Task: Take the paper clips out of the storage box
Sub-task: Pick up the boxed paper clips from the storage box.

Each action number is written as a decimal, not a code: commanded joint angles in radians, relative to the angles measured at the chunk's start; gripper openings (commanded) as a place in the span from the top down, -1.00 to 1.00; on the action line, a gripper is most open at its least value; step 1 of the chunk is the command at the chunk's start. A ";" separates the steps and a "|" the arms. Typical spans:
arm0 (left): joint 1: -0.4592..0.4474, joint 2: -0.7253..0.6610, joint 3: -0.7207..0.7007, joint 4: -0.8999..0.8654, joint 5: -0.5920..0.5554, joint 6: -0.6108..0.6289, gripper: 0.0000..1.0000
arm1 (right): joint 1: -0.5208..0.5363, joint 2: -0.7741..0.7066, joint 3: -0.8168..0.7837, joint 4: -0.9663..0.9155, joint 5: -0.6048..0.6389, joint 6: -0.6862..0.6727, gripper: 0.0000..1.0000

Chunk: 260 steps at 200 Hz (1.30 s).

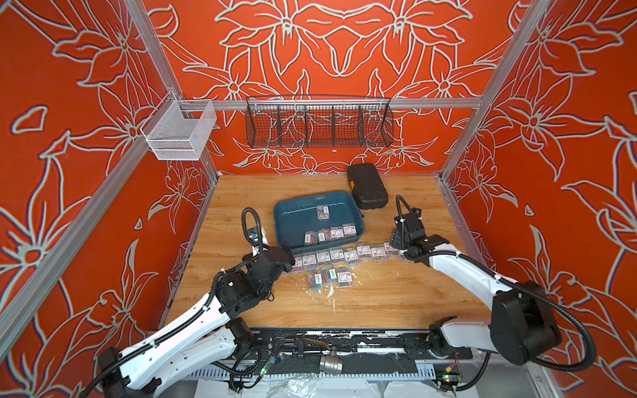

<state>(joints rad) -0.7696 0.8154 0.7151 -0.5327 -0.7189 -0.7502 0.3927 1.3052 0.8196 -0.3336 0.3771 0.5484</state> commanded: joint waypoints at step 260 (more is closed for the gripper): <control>0.030 0.074 0.037 0.074 -0.105 -0.028 -0.96 | 0.285 1.124 1.238 -0.180 -0.150 -0.290 -0.49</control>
<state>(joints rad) -0.7460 0.8867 0.7368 -0.4751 -0.8089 -0.7639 0.6865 2.3833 2.0037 -0.4793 0.2375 0.2848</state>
